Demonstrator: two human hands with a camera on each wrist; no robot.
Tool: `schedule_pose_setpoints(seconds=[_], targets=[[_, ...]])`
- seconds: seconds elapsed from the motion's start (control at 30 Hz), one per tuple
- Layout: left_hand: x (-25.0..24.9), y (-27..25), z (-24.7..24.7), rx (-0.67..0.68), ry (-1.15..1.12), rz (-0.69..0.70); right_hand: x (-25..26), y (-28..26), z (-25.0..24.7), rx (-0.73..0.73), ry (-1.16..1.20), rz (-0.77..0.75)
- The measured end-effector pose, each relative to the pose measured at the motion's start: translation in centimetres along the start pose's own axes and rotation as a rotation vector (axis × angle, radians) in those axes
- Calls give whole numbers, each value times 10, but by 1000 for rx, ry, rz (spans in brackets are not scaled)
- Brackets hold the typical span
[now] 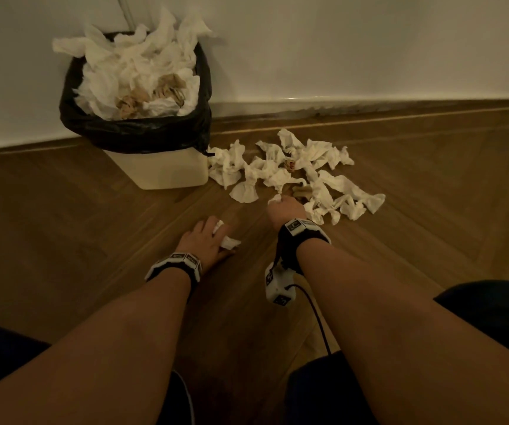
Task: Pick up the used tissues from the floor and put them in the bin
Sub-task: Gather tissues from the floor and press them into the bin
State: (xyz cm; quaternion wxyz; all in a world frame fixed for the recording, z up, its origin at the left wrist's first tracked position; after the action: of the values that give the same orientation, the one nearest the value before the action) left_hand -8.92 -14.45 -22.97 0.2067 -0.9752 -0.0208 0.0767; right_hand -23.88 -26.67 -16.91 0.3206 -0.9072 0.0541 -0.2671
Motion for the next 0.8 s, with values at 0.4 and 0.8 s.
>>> schedule_pose_setpoints(seconds=[0.4,0.8], targets=[[-25,6,-36,71,-211,-79,15,-14,-7,69,86,30],[-37,-37,-166,-73,-546,-300,82,-113,-89,-78,25,-254]])
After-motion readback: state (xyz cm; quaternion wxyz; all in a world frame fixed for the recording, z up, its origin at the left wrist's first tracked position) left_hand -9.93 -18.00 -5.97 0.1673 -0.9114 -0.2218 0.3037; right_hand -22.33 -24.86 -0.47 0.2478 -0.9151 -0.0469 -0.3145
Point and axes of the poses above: each hand's wrist, its own y-axis towards the middle knuckle, its own z-axis out of the palm, x = y × z, the point moved 5 cm from there along y, towards the middle knuckle, and after that the axes turned 7 degrees about z, right-handed, at the moved point
